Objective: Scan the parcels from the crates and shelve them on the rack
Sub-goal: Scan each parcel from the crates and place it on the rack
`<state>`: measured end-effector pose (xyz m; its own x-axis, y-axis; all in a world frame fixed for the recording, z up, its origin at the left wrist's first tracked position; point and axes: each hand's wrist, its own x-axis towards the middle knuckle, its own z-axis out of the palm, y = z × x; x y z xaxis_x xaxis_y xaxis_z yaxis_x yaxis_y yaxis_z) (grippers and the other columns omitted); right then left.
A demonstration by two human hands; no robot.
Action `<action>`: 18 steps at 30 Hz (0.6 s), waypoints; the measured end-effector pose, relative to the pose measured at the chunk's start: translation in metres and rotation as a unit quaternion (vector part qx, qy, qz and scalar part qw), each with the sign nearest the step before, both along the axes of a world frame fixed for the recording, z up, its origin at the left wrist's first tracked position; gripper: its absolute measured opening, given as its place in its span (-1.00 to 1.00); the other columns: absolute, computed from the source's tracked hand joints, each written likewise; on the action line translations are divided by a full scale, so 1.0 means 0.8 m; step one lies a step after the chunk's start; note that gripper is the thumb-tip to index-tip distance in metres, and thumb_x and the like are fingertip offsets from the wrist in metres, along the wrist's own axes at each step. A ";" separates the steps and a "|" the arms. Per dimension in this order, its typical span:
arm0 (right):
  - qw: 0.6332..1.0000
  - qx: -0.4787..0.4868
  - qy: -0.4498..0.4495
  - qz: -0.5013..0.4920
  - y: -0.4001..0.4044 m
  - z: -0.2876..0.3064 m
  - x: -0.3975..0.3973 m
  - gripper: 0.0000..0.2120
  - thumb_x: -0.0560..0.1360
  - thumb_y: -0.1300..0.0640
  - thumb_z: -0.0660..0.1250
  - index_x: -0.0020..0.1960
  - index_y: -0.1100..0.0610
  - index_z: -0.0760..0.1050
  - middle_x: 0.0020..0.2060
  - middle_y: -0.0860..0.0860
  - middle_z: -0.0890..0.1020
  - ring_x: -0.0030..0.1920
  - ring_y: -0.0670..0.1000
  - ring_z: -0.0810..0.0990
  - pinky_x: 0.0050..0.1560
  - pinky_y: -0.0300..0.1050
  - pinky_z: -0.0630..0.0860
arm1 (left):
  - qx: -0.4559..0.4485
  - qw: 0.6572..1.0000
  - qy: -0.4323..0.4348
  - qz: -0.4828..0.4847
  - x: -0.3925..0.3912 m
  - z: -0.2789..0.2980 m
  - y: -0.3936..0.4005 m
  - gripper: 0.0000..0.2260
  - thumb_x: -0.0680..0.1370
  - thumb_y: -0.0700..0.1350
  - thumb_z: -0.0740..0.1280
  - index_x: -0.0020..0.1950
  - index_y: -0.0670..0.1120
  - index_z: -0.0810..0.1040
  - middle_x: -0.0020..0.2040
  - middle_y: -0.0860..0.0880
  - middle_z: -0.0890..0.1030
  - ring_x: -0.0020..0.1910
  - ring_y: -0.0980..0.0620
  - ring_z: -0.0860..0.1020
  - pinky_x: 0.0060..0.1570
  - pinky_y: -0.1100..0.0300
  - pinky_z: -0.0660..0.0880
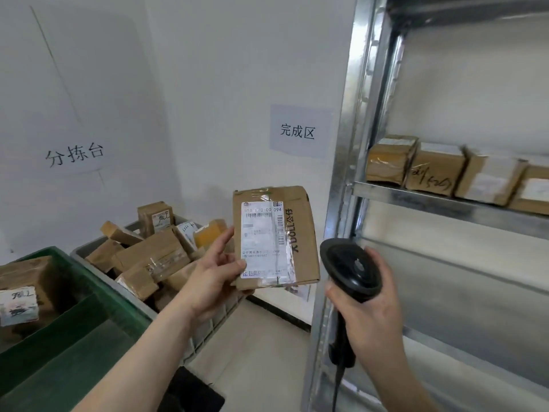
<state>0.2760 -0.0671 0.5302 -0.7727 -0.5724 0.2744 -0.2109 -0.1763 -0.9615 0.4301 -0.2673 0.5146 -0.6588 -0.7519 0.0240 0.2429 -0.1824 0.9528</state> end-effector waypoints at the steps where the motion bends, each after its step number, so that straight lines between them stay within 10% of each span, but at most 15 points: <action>1: 1.000 0.004 -0.001 -0.016 0.008 0.000 -0.001 -0.25 0.36 0.25 0.61 0.38 -0.21 0.39 0.15 -0.28 0.58 0.25 -0.13 0.54 0.46 0.05 0.39 | 0.005 1.000 0.009 -0.026 -0.009 0.002 0.004 -0.28 0.41 -0.31 0.46 0.46 0.20 0.37 0.20 -0.31 0.62 0.03 -0.28 0.64 -0.15 -0.14 0.63; 13: 0.973 -0.034 -0.025 -0.227 0.103 -0.022 -0.012 -0.25 0.20 0.05 0.62 0.28 -0.33 0.40 0.09 -0.30 0.66 0.20 0.10 0.65 0.27 0.33 0.55 | -0.054 0.981 -0.054 -0.181 -0.114 -0.012 0.090 -0.61 0.64 -0.23 0.31 0.41 0.11 0.42 0.11 -0.16 0.69 0.00 -0.12 0.70 -0.12 -0.10 0.64; 18: 0.957 -0.054 -0.020 -0.285 0.160 -0.028 -0.036 -0.26 0.37 0.38 0.57 0.39 -0.11 0.39 -0.03 -0.45 0.64 0.20 0.12 0.65 0.27 0.34 0.54 | -0.101 0.968 -0.074 -0.216 -0.164 -0.010 0.142 -0.70 0.66 -0.15 0.31 0.36 0.07 0.44 0.09 -0.05 0.71 0.01 -0.05 0.71 -0.03 -0.10 0.67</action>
